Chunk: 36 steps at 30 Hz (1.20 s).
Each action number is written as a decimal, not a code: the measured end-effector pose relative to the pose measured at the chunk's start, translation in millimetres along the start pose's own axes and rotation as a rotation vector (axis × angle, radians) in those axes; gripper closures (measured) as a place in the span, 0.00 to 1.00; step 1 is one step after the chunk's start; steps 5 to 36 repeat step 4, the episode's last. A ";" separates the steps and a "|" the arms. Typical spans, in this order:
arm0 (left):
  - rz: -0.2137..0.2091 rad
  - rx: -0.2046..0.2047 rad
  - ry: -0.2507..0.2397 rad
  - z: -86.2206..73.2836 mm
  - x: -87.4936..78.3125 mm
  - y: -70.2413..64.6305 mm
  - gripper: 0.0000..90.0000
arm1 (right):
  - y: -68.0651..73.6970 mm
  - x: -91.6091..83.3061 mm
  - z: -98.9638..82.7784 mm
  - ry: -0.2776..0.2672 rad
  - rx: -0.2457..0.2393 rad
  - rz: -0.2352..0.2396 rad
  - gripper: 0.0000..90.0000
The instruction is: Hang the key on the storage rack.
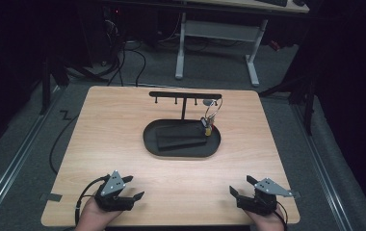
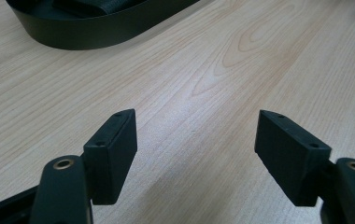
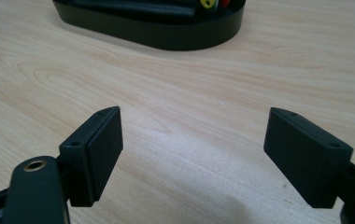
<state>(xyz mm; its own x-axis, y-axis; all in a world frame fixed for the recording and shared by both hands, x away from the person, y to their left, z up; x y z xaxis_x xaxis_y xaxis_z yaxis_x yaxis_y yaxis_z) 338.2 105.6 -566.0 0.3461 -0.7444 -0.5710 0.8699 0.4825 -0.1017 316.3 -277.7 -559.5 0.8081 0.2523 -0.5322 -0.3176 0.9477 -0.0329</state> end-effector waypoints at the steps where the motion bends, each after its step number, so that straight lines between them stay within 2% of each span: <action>1: -0.002 0.003 0.001 -0.4 -1.0 0.7 0.34 | 0.8 1.3 -0.9 0.008 -0.005 0.000 0.23; 36: -0.002 0.002 -0.002 -0.8 -2.4 1.8 0.34 | 1.7 3.6 -1.1 0.016 -0.012 -0.001 0.23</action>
Point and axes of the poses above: each handheld gripper's, and its own axes: x roughly forward along the jaws, z roughly out of its top, y roughly to its left, the point moved 8 cm from there along x, roughly forward along the jaws, and after that the axes turned 8 degrees about -z, right-handed, at the moved point
